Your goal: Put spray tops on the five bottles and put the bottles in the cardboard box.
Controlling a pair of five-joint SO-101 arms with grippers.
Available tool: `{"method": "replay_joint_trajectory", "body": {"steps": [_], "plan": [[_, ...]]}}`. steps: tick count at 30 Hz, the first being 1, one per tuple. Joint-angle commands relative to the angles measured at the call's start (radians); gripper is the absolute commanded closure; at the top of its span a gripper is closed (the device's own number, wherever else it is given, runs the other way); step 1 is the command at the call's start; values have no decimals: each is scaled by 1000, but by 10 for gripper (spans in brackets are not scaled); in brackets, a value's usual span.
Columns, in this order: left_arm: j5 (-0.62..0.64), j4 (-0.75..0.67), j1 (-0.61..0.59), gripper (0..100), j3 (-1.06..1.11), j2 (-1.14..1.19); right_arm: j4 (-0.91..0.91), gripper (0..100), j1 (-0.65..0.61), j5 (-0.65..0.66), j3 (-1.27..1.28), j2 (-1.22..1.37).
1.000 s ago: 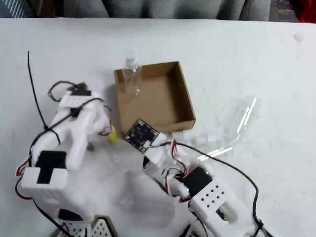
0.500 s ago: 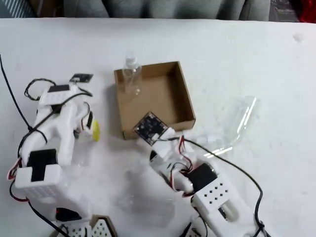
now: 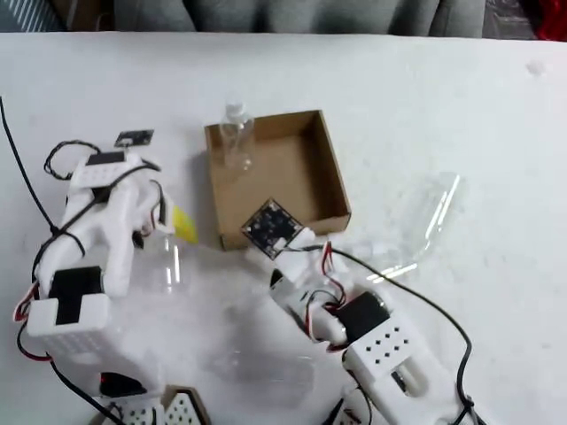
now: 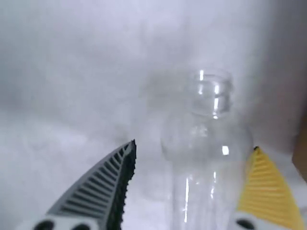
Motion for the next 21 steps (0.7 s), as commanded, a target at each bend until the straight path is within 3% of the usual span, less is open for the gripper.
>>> {"method": "replay_joint_trajectory", "body": {"steps": [1,9,16,18,21], "plan": [[60,20,-13,667,-54,-15,-1,981,5,8,-34,4],[180,3,-5,668,-43,-8,-2,981,5,8,-34,4],[187,-8,28,670,-84,116,-2,981,5,8,-34,4],[186,15,25,708,-123,145,-2,981,7,8,-34,4],[178,28,28,854,-152,168,-2,981,12,8,-34,4]]}}
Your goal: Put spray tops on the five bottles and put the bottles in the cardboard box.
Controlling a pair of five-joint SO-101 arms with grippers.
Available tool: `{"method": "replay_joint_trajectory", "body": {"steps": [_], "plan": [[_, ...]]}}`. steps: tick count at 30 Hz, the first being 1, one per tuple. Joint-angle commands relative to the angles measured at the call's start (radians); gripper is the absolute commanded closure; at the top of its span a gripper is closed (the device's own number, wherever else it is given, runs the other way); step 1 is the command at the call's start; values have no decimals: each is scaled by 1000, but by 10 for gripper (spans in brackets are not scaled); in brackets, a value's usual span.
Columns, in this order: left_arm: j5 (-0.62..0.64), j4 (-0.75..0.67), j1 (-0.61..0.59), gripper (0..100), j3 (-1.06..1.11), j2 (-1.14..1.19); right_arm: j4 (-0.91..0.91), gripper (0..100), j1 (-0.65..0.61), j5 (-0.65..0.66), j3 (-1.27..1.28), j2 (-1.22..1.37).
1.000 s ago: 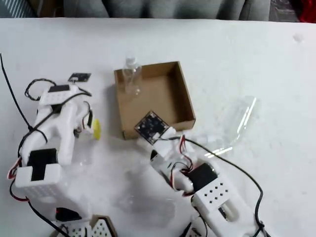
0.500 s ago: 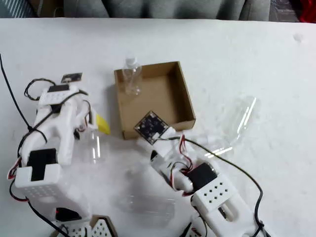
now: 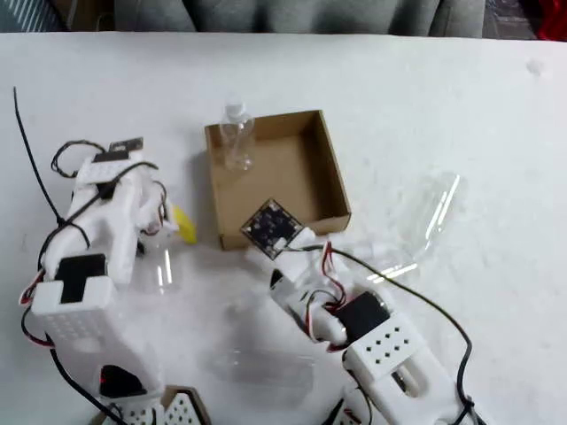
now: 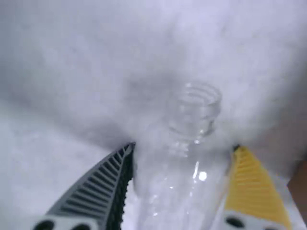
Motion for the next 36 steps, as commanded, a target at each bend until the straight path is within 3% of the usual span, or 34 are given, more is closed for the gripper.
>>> {"method": "replay_joint_trajectory", "body": {"steps": [1,3,5,10,20,29,32,36], "plan": [[-3,-6,22,920,-80,36,-2,981,12,8,-34,4],[-54,-14,22,986,-84,38,4,981,13,8,-34,-4],[-80,-14,22,950,-84,38,7,981,31,9,-35,-5],[-84,-23,16,978,-81,31,99,981,97,60,-106,4],[-133,-23,5,980,-77,30,147,946,-28,84,-114,53],[-207,-87,10,980,15,-65,189,886,-71,592,-232,274],[-207,-146,8,980,83,-120,183,824,-110,690,-236,334],[-207,-187,10,980,126,-163,183,819,-160,749,-245,383]]}}
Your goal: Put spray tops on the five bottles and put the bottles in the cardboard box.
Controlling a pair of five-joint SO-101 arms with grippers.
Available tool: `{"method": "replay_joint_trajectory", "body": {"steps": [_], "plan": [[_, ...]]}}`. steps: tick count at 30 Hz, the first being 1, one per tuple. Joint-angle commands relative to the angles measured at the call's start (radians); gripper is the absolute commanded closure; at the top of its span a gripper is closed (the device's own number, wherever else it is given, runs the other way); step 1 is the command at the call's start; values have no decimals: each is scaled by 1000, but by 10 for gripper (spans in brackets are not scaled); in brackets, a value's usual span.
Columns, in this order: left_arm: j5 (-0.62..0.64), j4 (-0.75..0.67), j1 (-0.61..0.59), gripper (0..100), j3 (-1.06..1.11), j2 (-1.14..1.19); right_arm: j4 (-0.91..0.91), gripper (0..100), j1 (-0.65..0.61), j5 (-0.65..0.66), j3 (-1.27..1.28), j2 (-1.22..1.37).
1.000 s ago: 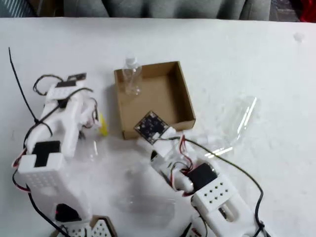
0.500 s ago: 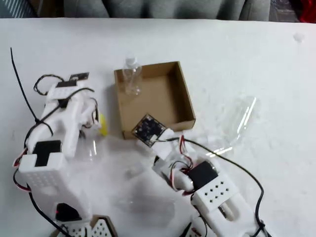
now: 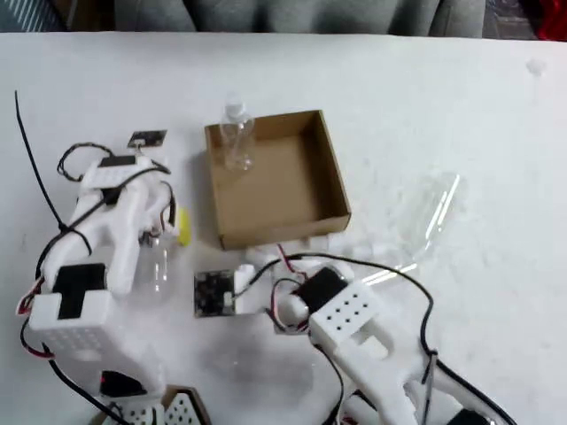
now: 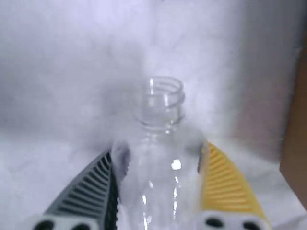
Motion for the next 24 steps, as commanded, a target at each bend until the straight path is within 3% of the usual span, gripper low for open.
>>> {"method": "replay_joint_trajectory", "body": {"steps": [1,13,21,24], "plan": [[-15,-71,-13,980,31,-67,1,817,-47,60,-58,28],[-15,-72,-16,980,26,-67,-21,817,-157,127,-140,225],[-15,-84,-16,980,26,-67,-179,819,-108,135,-190,440],[-15,-84,-16,980,26,-67,-177,872,-85,133,-229,466]]}}
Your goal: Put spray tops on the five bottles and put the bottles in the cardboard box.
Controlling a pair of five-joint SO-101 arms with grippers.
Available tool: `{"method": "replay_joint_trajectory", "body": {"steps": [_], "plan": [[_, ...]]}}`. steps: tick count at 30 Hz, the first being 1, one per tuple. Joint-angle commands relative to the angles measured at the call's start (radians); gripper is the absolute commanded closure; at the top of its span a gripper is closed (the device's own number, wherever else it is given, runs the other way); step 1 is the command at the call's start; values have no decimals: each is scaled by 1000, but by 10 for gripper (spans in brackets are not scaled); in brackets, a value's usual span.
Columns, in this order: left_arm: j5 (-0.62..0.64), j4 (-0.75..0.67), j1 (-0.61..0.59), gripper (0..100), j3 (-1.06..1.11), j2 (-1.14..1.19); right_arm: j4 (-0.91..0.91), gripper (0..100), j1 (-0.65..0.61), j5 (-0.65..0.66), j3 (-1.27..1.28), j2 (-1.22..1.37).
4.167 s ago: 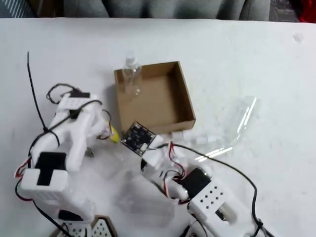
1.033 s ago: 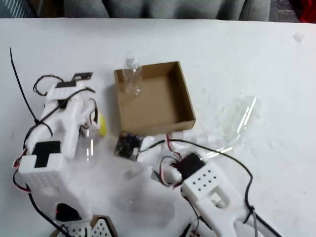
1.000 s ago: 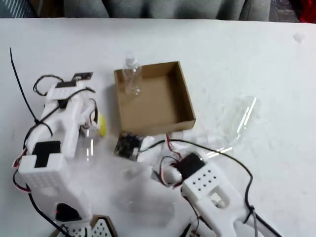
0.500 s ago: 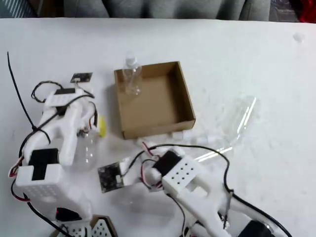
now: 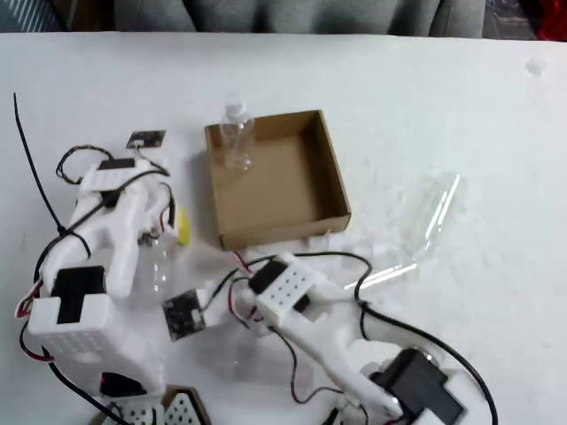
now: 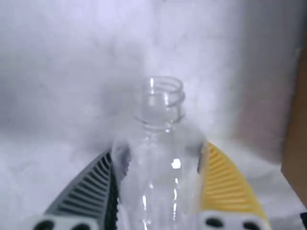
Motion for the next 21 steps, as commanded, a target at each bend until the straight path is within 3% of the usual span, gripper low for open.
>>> {"method": "replay_joint_trajectory", "body": {"steps": [1,3,8,14,21], "plan": [[-12,-52,-15,980,-5,-44,-12,909,33,6,-72,18],[-12,-54,-15,980,-5,-44,-12,983,41,2,-89,25],[-12,-54,-16,980,-5,-44,84,981,73,-17,-141,-4],[-12,-55,-16,980,-5,-45,306,981,134,-262,-318,-108],[-5,-55,-16,980,-5,-51,509,981,303,-577,-523,-189]]}}
